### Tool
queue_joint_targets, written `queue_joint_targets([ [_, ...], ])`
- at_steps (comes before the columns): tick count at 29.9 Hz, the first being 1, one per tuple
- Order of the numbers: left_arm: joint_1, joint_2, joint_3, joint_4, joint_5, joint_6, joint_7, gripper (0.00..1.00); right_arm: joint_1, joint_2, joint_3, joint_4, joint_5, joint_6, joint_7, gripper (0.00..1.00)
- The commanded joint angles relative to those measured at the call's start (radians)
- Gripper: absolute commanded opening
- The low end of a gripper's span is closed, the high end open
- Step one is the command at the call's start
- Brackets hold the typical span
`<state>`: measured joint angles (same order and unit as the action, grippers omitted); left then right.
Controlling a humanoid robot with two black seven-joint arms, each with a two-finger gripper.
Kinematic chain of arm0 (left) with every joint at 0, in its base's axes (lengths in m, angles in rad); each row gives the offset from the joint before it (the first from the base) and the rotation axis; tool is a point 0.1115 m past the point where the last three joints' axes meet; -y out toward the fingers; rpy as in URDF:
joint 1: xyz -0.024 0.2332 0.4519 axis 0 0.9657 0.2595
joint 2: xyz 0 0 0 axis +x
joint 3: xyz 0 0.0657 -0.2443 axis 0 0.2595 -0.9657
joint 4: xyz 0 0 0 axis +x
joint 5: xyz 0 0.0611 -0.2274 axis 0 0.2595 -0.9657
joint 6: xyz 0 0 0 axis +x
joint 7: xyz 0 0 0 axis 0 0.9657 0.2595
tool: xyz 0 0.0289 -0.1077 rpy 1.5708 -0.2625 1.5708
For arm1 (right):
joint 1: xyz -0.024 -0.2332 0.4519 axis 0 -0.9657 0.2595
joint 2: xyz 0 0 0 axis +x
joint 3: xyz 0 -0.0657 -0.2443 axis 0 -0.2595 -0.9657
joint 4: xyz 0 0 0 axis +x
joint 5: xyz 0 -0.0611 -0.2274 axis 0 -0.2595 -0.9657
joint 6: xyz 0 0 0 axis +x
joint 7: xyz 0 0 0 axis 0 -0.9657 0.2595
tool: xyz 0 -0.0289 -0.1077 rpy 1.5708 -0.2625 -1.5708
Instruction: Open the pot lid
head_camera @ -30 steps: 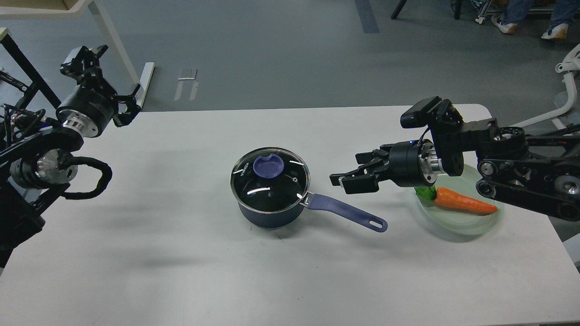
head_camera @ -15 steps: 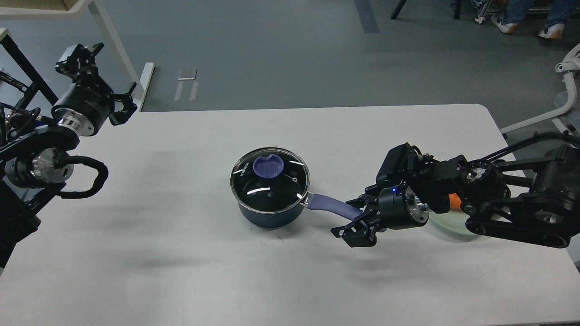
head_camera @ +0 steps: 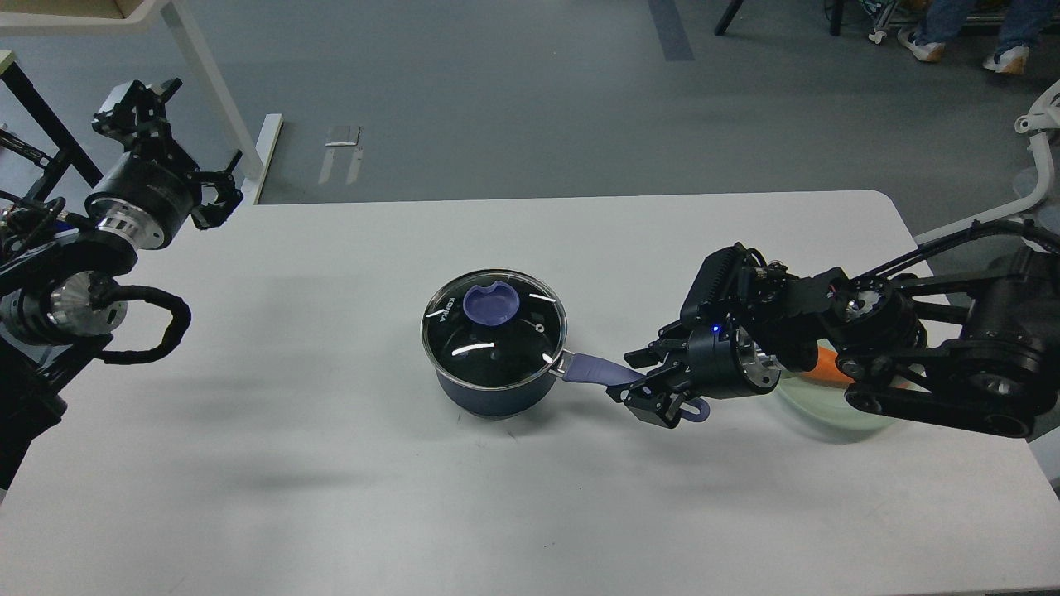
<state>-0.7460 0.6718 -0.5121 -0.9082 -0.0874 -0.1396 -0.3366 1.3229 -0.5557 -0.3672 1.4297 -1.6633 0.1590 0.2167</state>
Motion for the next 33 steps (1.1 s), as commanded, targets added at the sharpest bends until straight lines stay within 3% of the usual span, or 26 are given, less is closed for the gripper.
queue_joint_targets([
  [1,-0.003,0.006,0.001,0.000,0.000,-0.001,0.001,1.00,-0.001,-0.001,-0.001,0.001,0.007,0.000,0.004,0.27],
  [16,-0.026,0.034,0.010,-0.043,0.124,-0.006,0.005,0.99,0.007,-0.010,-0.002,0.009,0.048,0.002,0.007,0.21],
  [23,-0.107,0.003,0.015,-0.208,0.714,0.063,-0.002,0.98,0.007,-0.012,-0.003,0.018,0.065,0.002,0.009,0.21],
  [27,-0.167,-0.049,0.024,-0.225,1.047,0.072,-0.004,0.98,0.012,-0.010,-0.001,0.021,0.065,0.002,0.009,0.20],
  [33,-0.214,-0.141,0.167,-0.227,1.445,0.113,-0.010,0.98,0.016,-0.013,-0.004,0.038,0.066,0.002,0.013,0.20],
])
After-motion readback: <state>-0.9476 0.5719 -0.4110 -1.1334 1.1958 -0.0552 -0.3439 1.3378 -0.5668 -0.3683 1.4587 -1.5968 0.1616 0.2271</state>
